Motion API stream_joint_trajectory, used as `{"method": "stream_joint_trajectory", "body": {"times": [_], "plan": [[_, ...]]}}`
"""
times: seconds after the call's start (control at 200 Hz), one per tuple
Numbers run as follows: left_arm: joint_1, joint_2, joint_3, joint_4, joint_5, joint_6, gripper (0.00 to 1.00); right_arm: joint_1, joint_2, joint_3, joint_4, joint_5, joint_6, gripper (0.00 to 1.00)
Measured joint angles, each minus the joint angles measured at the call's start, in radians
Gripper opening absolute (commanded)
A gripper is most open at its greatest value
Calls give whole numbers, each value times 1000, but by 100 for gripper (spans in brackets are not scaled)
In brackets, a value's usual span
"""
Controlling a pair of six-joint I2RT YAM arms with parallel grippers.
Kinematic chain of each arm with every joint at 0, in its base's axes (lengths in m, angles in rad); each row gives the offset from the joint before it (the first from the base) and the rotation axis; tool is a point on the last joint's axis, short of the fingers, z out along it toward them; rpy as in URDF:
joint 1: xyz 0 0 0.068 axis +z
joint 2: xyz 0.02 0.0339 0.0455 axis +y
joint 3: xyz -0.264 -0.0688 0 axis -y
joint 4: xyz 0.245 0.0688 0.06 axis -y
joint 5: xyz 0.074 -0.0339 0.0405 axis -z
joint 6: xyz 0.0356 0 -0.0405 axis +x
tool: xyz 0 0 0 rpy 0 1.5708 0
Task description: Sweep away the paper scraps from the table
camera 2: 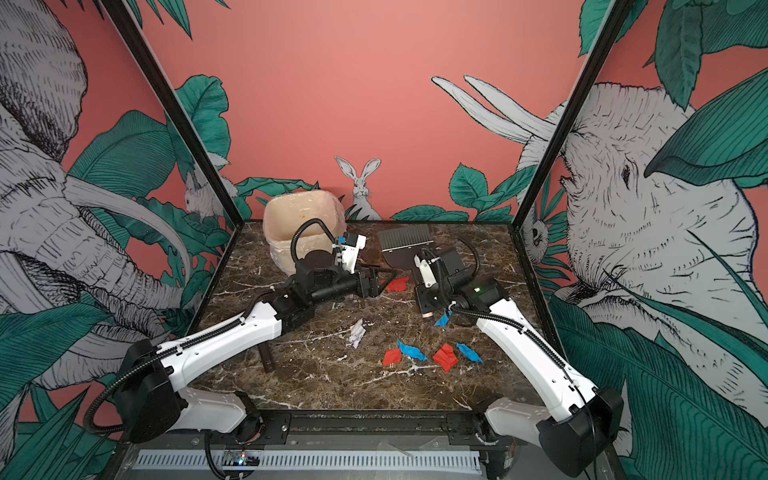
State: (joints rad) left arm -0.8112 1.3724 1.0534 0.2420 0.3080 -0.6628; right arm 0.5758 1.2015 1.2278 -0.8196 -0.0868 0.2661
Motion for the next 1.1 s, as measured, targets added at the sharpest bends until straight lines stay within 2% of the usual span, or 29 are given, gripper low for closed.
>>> {"method": "stream_joint_trajectory", "body": {"times": [0.21,0.475,0.605,0.665,0.72,0.805,0.855,0.895,0.955,0.995,1.1], "plan": [[23,13,25,56,55,-78,59,34,-39,2,-4,-4,2,0],[27,42,59,39,79,-94,34,67,-63,16,-32,6,-24,0],[27,42,59,29,77,-102,24,87,-61,37,-53,16,-52,0],[27,41,61,32,85,-122,14,94,-56,42,-61,30,-69,0],[25,40,69,40,91,-133,0,97,-47,42,-61,43,-80,0],[21,40,71,37,88,-131,0,99,-42,42,-57,57,-91,0],[22,40,68,41,85,-136,0,100,-42,42,-53,66,-98,25],[23,37,59,55,75,-141,0,101,-42,42,-51,75,-110,39],[23,30,28,90,55,-154,0,96,-43,42,-53,79,-129,78],[23,22,-4,117,35,-162,0,79,-47,37,-41,66,-137,97],[29,11,-90,193,-24,-198,0,-32,-90,-28,48,-31,-102,99]]}}
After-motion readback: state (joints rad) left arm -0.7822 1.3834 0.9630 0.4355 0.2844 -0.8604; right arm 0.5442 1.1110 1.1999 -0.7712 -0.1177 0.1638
